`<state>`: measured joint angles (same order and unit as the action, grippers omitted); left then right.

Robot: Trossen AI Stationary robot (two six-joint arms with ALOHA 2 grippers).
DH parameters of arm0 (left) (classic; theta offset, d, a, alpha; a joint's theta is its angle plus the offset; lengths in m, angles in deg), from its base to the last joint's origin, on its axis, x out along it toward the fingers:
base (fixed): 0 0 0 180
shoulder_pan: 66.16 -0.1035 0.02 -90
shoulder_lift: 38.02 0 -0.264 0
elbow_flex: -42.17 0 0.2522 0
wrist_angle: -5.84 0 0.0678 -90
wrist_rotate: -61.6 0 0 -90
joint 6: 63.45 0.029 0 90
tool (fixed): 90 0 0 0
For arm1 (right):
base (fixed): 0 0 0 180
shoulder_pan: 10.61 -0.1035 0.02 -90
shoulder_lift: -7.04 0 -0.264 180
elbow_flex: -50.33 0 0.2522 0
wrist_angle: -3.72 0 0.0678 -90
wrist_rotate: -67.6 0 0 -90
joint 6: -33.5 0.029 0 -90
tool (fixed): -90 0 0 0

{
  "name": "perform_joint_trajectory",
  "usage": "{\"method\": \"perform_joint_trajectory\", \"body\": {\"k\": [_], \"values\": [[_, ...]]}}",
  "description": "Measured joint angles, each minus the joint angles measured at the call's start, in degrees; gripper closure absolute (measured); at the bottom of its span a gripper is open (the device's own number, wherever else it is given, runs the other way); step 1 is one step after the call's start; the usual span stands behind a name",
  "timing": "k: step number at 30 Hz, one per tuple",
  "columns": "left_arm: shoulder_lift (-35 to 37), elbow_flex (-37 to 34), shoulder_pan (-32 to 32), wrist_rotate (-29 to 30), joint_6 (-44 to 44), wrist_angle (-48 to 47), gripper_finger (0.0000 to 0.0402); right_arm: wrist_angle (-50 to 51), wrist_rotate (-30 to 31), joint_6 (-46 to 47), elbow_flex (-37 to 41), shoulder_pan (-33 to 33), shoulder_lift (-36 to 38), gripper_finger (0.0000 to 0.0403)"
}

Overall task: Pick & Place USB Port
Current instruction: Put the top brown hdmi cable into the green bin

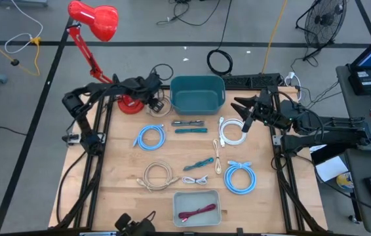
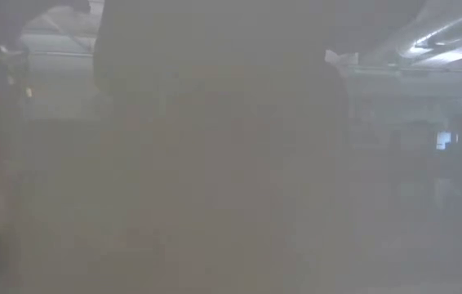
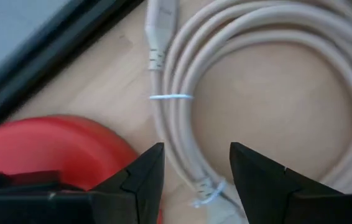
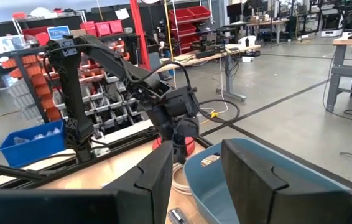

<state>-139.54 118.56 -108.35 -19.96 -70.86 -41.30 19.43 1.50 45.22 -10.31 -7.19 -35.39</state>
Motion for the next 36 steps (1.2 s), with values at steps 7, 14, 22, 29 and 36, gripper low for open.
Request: {"method": "perform_joint_trajectory", "body": {"k": [7, 14, 22, 29, 36], "values": [[-2.48, 2.25, 0.21, 0.12, 1.32, -1.29, 0.0215, 0.00, 0.04, -0.45, 0.00, 0.88, 0.00, 0.0273], [-3.90, 2.64, 0.29, 1.93, 2.98, -1.10, 0.0215, 0.00, -0.09, -0.46, 0.00, 1.53, 0.00, 0.0273], [-3.90, 2.64, -0.08, 3.59, 4.21, -0.88, 0.0194, 0.00, -0.04, -0.46, 0.00, 1.57, 0.00, 0.0273], [-3.90, 2.64, -1.48, 1.88, 4.36, 0.60, 0.0158, -0.02, 0.00, -0.44, 0.00, 2.56, 0.00, 0.0273], [-4.01, 2.65, -2.73, 1.60, 6.35, 0.90, 0.0156, -0.02, -0.02, -0.44, 0.00, 2.99, 0.00, 0.0273]]}}
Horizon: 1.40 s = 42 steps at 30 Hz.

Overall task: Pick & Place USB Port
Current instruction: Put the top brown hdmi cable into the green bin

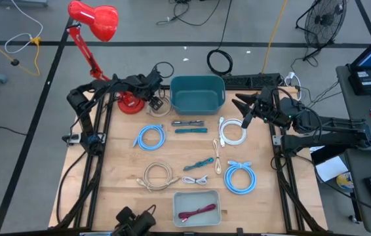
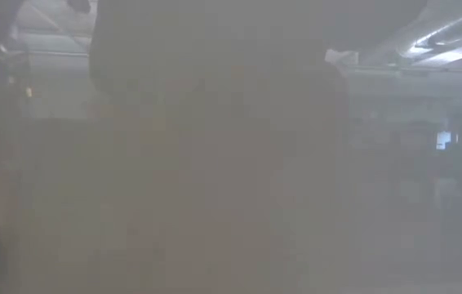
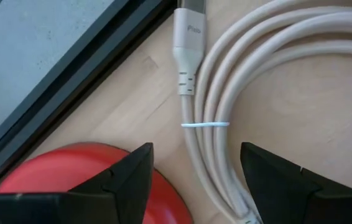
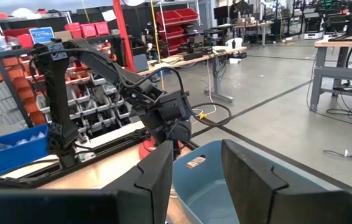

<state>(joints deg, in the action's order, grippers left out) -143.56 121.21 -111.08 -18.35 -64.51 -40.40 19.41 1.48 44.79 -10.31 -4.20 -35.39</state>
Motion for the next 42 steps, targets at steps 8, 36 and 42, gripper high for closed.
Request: {"method": "perform_joint_trajectory", "body": {"k": [8, 36, 42], "values": [[-4.08, 0.42, 0.26, -1.21, 0.34, -0.31, 0.0156, 0.00, 0.02, 0.00, 0.00, 0.00, 0.00, 0.0273], [-5.55, 4.83, 2.24, -2.64, 2.78, -5.62, 0.0348, -0.44, 0.09, 0.00, 0.00, 0.02, -0.02, 0.0273], [-3.79, 4.58, 2.13, -0.89, 3.60, -10.49, 0.0352, -0.42, 0.08, 0.02, 0.00, 0.02, -0.02, 0.0273]]}}
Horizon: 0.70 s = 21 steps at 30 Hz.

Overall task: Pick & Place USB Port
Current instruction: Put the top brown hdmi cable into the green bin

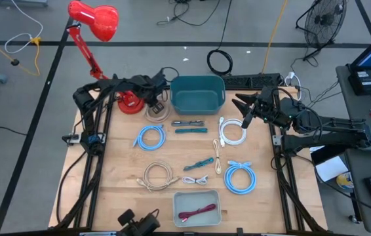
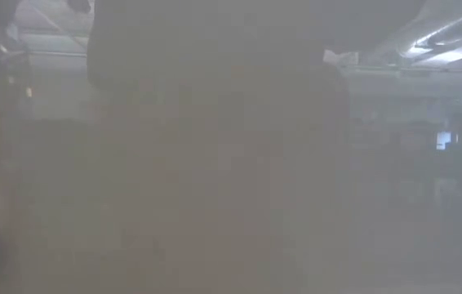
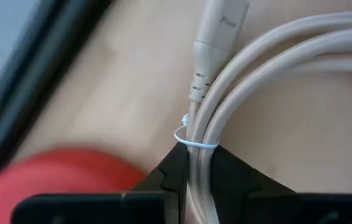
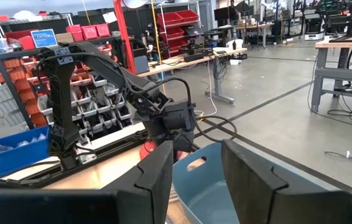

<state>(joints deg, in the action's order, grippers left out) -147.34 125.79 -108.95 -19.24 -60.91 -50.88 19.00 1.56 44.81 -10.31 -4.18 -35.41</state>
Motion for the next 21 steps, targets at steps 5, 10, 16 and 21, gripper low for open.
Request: {"method": "perform_joint_trajectory", "body": {"k": [5, 10, 16, 21], "values": [[4.48, -0.11, -0.09, 1.81, 1.41, -1.90, 0.0367, 0.00, -0.01, 0.00, 0.00, 0.00, 0.02, 0.0273], [10.25, -0.06, -0.33, 2.46, 0.22, -2.77, 0.0356, 0.75, -0.01, 1.17, 0.00, 0.00, -0.39, 0.0273], [16.22, 0.00, 0.13, 2.61, -1.90, -4.83, 0.0361, 2.58, -0.13, 9.00, 0.00, 0.00, -3.36, 0.0273], [20.88, 0.02, 1.65, 2.78, -3.29, -7.06, 0.0367, 3.89, -2.55, 17.34, 0.00, -0.02, -8.11, 0.0271]]}}
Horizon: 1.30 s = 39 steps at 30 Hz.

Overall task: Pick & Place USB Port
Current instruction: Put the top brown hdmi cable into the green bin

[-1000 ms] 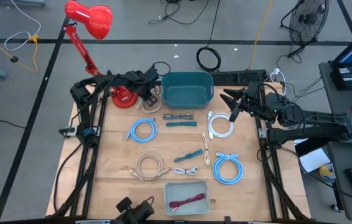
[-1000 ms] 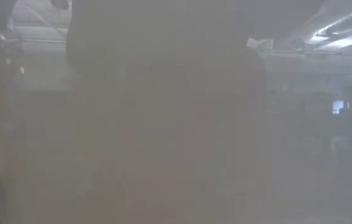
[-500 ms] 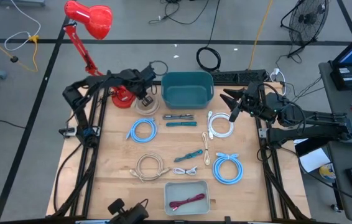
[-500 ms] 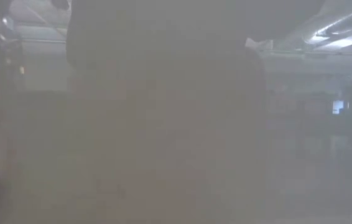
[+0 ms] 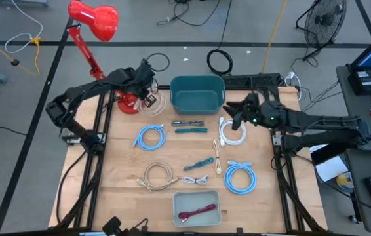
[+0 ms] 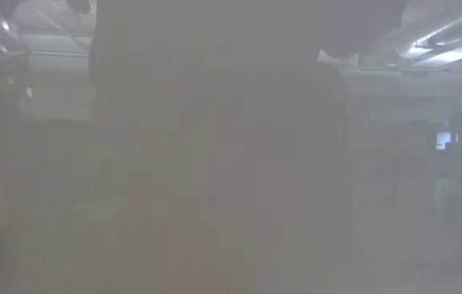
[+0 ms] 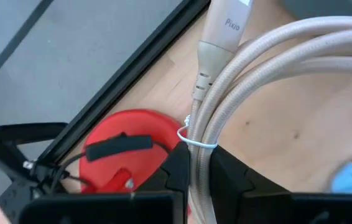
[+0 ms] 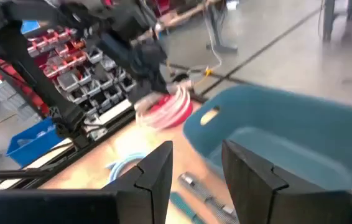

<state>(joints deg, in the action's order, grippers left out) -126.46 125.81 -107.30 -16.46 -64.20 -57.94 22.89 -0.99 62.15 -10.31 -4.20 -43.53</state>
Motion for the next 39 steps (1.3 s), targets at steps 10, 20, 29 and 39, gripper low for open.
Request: {"method": "perform_joint_trajectory", "body": {"k": [10, 20, 29, 39], "values": [[9.34, 0.10, 7.61, 0.12, -5.98, -3.76, 0.0367, -1.53, -5.35, 17.48, 0.00, 0.02, -7.12, 0.0214], [10.58, 6.48, 20.08, 0.25, -14.60, -1.48, 0.0357, -22.92, -25.96, 29.77, -0.04, 2.64, -12.86, 0.0122], [4.55, 18.92, 25.62, 3.82, -14.35, 0.01, 0.0363, -24.90, -26.18, 31.61, -0.04, 2.62, -15.97, 0.0105], [-3.71, 23.19, 27.73, 2.63, -12.46, -0.24, 0.0366, -26.06, -25.99, 30.70, -0.02, 2.78, -15.93, 0.0107]]}}
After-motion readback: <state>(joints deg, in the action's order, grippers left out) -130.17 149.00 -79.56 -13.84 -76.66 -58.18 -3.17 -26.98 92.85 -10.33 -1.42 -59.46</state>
